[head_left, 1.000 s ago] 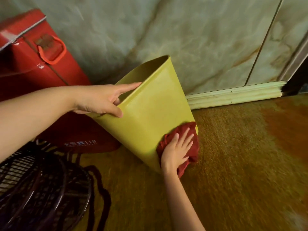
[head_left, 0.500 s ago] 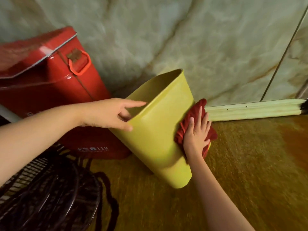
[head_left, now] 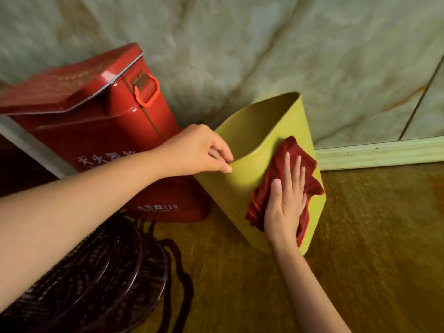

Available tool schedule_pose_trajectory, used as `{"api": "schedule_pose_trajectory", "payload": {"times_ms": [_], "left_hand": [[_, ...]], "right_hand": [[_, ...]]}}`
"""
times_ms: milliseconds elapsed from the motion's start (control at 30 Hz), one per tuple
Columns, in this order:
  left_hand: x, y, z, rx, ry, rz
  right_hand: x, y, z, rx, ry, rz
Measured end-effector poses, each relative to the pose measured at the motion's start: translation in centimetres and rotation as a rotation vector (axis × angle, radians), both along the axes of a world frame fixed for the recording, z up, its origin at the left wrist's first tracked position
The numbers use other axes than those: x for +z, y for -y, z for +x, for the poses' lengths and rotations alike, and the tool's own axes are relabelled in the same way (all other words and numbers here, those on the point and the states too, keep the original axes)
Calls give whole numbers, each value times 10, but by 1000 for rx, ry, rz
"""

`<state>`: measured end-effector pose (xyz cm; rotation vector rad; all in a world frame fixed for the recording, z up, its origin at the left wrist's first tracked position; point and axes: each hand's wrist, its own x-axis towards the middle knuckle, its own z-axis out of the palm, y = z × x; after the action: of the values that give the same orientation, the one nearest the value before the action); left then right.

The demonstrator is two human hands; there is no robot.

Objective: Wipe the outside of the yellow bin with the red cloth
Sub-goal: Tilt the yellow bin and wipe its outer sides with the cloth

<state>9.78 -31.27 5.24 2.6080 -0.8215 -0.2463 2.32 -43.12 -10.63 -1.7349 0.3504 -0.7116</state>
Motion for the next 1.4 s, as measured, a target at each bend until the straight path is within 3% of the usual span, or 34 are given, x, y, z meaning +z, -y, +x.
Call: {"api": "schedule_pose_trajectory", "payload": {"times_ms": [133, 233, 333, 433, 567, 633, 700, 767, 867, 1000, 1100, 1167, 1267, 1400], "left_hand": [[3, 62, -12, -83, 203, -91], [4, 89, -14, -188, 184, -141], [-6, 60, -9, -341, 136, 175], [-20, 28, -6, -212, 126, 191], [-7, 63, -11, -209, 147, 79], [6, 78, -9, -249, 3, 137], [14, 77, -9, -299, -331, 213], [17, 67, -9, -314, -552, 150], [17, 61, -4, -307, -597, 58], [15, 67, 4, -291, -526, 49], [17, 60, 11, -237, -495, -10], [18, 40, 15, -260, -327, 77], [13, 14, 14, -275, 12, 378], [5, 31, -4, -282, 265, 228]], "right_hand": [[19, 22, -3, -129, 156, -96], [19, 59, 1, -154, 259, -7], [14, 76, 1, -91, 254, 40], [17, 75, 0, -105, 223, 122], [23, 51, -7, -245, 215, -59], [21, 32, -14, -205, 150, -185], [15, 26, -19, -177, 72, -276], [11, 34, -17, -169, 27, -303], [7, 42, -9, -169, 17, -348], [-10, 46, -9, -184, -46, -295], [-42, 45, -22, -250, -199, -82], [-59, 43, -29, -294, -286, 76], [-60, 44, -27, -323, -340, 187], [-40, 49, -22, -349, -351, 308]]}}
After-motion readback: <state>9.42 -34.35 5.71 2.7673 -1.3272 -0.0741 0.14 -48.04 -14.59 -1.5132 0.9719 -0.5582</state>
